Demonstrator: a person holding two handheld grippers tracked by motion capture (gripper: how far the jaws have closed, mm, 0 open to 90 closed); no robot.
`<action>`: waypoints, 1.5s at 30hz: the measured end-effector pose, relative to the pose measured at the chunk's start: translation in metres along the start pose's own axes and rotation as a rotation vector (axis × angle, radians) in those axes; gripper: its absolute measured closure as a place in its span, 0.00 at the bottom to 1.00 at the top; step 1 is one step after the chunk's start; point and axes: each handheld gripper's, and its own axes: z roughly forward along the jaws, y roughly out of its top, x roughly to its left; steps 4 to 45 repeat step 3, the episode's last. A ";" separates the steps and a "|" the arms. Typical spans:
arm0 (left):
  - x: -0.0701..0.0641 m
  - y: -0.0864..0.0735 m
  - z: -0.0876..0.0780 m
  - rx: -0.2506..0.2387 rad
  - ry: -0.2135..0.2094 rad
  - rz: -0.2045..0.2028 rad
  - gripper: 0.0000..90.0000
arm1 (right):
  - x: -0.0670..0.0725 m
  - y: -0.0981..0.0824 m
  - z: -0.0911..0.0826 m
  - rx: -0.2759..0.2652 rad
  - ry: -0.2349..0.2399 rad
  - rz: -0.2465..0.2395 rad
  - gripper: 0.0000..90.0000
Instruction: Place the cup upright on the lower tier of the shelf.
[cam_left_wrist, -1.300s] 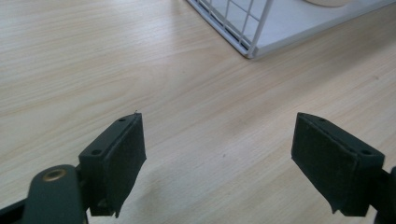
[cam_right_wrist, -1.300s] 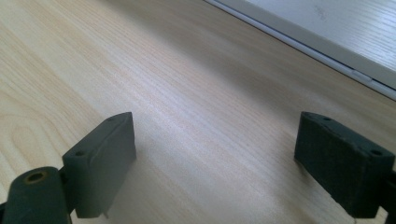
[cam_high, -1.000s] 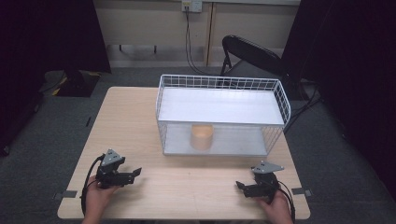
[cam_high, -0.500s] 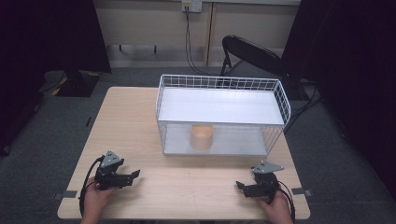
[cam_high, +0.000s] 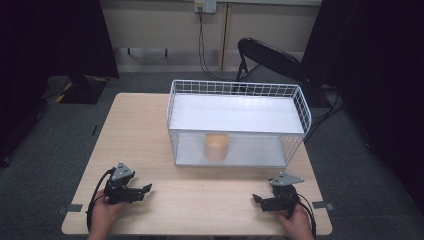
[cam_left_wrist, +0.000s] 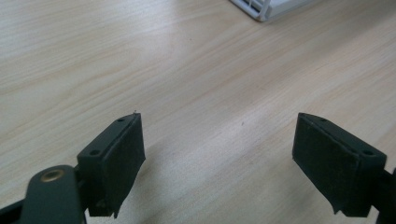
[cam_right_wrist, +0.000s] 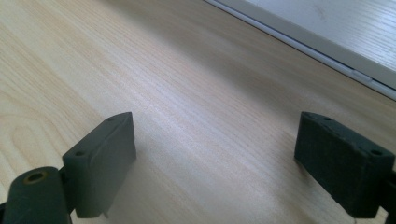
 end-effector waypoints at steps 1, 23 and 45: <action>0.000 0.000 0.001 0.002 0.000 -0.001 0.19 | 0.000 0.000 0.000 0.000 0.000 -0.001 0.13; -0.001 0.000 0.002 0.012 0.007 -0.004 0.19 | 0.000 0.000 0.000 0.000 0.000 0.000 0.13; -0.001 0.000 0.002 0.012 0.007 -0.004 0.19 | 0.000 0.000 0.000 0.000 0.000 0.000 0.13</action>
